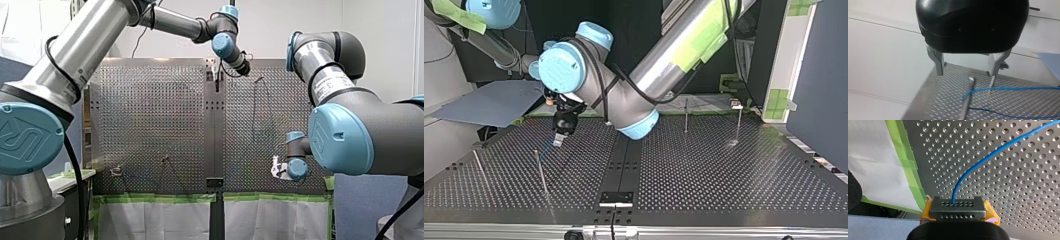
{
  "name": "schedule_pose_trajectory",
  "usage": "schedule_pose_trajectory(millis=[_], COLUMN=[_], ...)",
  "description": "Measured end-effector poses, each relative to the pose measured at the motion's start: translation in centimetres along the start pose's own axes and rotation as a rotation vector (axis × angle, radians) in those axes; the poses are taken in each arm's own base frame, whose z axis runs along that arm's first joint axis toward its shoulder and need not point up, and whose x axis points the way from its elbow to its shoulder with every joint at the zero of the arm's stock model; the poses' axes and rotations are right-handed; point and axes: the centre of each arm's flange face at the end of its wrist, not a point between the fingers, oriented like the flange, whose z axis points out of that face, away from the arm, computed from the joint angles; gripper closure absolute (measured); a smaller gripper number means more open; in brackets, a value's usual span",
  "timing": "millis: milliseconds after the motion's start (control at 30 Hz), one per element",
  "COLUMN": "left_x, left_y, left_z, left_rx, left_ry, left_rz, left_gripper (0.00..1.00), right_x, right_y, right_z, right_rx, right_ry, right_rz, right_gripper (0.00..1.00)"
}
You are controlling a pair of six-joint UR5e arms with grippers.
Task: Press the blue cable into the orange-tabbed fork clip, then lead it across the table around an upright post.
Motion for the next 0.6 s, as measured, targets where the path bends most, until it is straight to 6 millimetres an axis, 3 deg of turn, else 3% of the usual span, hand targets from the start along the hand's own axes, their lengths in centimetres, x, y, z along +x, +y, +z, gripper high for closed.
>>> schedule_pose_trajectory(millis=[600], left_x=[-2.7], left_y=[1.0], left_z=[-1.7], left_rx=[-0.101], left_ry=[-0.042], left_rz=[0.025], left_gripper=[0.13], right_x=[-0.7], right_y=[-0.2], right_z=[-1.0], right_rx=[-0.049], right_ry=[-0.033], right_rz=[-0.039], right_gripper=[1.00])
